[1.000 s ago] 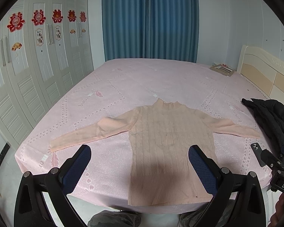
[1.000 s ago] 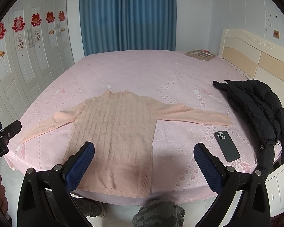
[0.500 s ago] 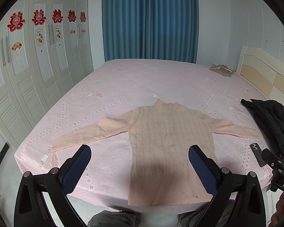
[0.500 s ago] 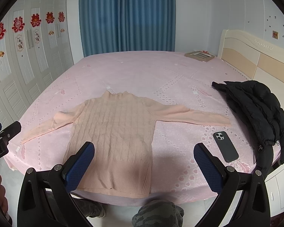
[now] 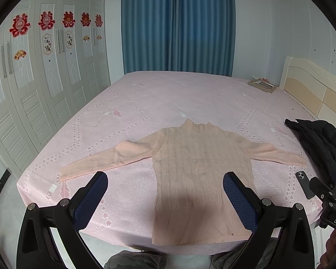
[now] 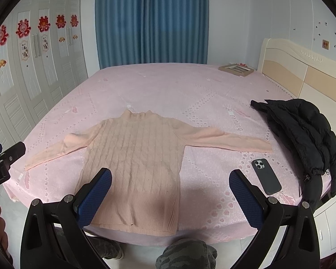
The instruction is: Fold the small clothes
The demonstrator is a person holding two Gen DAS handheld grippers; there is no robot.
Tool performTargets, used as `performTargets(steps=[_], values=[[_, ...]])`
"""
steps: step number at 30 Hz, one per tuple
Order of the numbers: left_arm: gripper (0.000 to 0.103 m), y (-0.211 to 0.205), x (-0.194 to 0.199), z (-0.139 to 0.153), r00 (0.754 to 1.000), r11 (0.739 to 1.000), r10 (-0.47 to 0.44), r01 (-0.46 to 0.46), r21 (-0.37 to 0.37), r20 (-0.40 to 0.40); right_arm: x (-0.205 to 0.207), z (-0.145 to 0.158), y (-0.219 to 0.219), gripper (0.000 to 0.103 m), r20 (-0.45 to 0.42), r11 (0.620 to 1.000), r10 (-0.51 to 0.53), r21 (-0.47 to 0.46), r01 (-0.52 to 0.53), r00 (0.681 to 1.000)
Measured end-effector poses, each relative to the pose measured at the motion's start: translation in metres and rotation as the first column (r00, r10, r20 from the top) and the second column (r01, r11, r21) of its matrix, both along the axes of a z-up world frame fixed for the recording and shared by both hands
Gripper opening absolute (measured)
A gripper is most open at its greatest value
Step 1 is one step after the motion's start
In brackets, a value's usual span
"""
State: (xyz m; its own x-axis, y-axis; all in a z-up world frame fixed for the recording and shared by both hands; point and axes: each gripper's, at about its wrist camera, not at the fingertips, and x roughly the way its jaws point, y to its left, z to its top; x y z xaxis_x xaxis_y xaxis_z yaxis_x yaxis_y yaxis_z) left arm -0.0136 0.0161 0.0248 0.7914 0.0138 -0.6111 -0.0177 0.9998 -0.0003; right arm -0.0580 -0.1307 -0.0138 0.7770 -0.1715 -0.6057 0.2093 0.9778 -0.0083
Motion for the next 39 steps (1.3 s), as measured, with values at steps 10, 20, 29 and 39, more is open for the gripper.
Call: performTargets(steps=[10, 20, 29, 39], values=[[0.103, 0.008, 0.012, -0.01, 1.0, 1.0, 0.022, -0.022, -0.013, -0.003, 0.005, -0.001, 0.0, 0.102, 0.025, 1.0, -0.024, -0.004, 0.024, 0.999], [0.103, 0.045, 0.049, -0.073, 0.995, 0.994, 0.1, -0.101, -0.04, -0.025, 0.04, -0.048, -0.001, 0.102, 0.055, 0.999, 0.001, 0.047, -0.003, 0.998], [0.101, 0.151, 0.101, -0.174, 0.952, 0.957, 0.21, -0.246, -0.152, -0.221, 0.12, -0.139, 0.023, 0.102, -0.157, 0.998, 0.059, 0.046, -0.053, 0.986], [0.094, 0.29, 0.133, -0.244, 0.854, 0.808, 0.412, -0.503, -0.307, -0.316, 0.202, -0.19, 0.063, 0.098, -0.214, 0.992, 0.123, 0.045, -0.116, 0.969]])
